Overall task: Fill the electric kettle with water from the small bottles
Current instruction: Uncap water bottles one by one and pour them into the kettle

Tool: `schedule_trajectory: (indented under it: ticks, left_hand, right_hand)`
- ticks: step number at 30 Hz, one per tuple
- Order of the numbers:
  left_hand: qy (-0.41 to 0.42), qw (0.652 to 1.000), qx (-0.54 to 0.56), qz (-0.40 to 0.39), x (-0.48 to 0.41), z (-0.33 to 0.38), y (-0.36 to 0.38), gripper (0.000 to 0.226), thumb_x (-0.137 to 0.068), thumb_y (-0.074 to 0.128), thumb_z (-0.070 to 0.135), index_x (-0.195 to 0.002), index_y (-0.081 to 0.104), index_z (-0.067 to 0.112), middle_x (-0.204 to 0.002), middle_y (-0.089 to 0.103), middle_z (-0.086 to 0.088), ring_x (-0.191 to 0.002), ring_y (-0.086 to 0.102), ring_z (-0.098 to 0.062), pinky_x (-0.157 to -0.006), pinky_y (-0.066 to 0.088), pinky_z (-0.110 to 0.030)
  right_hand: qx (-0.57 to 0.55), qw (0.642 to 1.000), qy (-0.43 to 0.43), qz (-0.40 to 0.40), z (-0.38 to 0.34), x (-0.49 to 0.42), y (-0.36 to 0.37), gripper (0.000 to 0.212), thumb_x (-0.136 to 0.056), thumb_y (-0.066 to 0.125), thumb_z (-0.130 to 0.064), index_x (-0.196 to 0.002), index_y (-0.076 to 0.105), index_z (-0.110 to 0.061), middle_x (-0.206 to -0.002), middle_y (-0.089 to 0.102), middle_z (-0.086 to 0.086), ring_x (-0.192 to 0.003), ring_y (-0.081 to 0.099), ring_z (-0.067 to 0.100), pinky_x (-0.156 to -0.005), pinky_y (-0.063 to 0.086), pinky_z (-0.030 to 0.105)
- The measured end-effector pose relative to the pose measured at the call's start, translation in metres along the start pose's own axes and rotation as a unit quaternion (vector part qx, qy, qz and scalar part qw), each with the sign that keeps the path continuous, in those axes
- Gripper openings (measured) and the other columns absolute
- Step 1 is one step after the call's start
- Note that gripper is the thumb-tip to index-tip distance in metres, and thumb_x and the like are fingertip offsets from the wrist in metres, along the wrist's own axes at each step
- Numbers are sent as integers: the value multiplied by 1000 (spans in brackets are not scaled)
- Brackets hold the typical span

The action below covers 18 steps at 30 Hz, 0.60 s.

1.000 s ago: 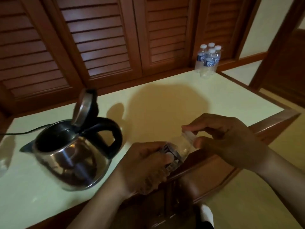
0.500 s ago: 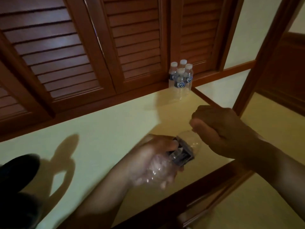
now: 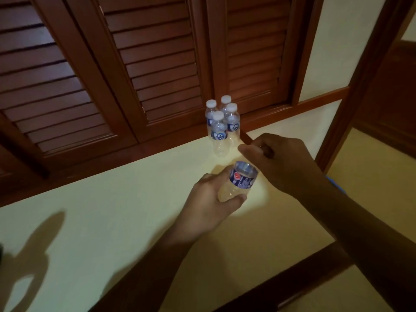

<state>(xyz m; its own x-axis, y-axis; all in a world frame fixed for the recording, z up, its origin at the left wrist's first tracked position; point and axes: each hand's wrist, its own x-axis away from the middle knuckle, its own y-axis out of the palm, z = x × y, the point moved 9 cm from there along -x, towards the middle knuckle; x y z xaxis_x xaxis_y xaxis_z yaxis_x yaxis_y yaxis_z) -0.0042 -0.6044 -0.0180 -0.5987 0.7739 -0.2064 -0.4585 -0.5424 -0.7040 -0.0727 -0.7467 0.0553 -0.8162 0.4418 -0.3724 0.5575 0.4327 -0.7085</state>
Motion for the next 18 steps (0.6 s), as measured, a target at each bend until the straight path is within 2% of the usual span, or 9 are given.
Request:
schedule_trajectory:
  ticks: [2, 4, 7, 10, 14, 18]
  left_hand:
    - [-28, 999, 21, 9, -19, -10, 8, 57, -90, 78, 38, -143, 57, 33, -114, 69, 12, -104, 62, -5, -86, 55, -25]
    - [-52, 996, 44, 49, -41, -19, 12, 58, -87, 82, 36, -140, 60, 29, -117, 69, 9, -100, 65, -7, -85, 58, -29]
    - [-76, 990, 46, 107, -76, -33, 24, 59, -84, 85, 35, -138, 61, 25, -114, 62, 8, -96, 62, -10, -84, 58, -33]
    - [-89, 984, 40, 148, -104, -46, 37, 57, -83, 86, 34, -133, 62, 23, -109, 62, 6, -96, 60, -13, -83, 56, -34]
    - [-108, 976, 47, 182, -128, -53, 50, 57, -83, 86, 34, -131, 59, 20, -114, 67, 4, -96, 61, -15, -82, 51, -29]
    - [-117, 965, 89, 219, -140, -58, 53, 49, -81, 88, 33, -112, 49, 26, -104, 65, 8, -89, 61, -15, -80, 55, -34]
  right_hand:
    - [-20, 999, 21, -14, 13, -11, 4, 42, -93, 55, -56, -95, 67, -15, -75, 68, 0, -68, 63, 10, -64, 48, 24]
    - [-54, 998, 36, -13, 27, -21, 8, 44, -94, 50, -57, -103, 68, -18, -84, 70, 2, -77, 65, 15, -72, 52, 31]
    - [-118, 991, 59, -14, 53, -32, 20, 31, -102, 49, -44, -117, 63, -21, -100, 68, -1, -88, 65, 14, -82, 56, 40]
    - [-127, 989, 73, -29, 81, -38, 41, 26, -104, 49, -29, -126, 60, -23, -112, 67, -2, -86, 63, 6, -77, 52, 27]
    - [-144, 986, 83, -18, 107, -50, 57, 32, -104, 47, -27, -134, 55, -21, -117, 66, -6, -102, 66, 17, -91, 54, 43]
    - [-160, 980, 118, -19, 123, -65, 63, 30, -103, 48, -26, -132, 57, -30, -116, 67, -11, -104, 66, 11, -90, 51, 29]
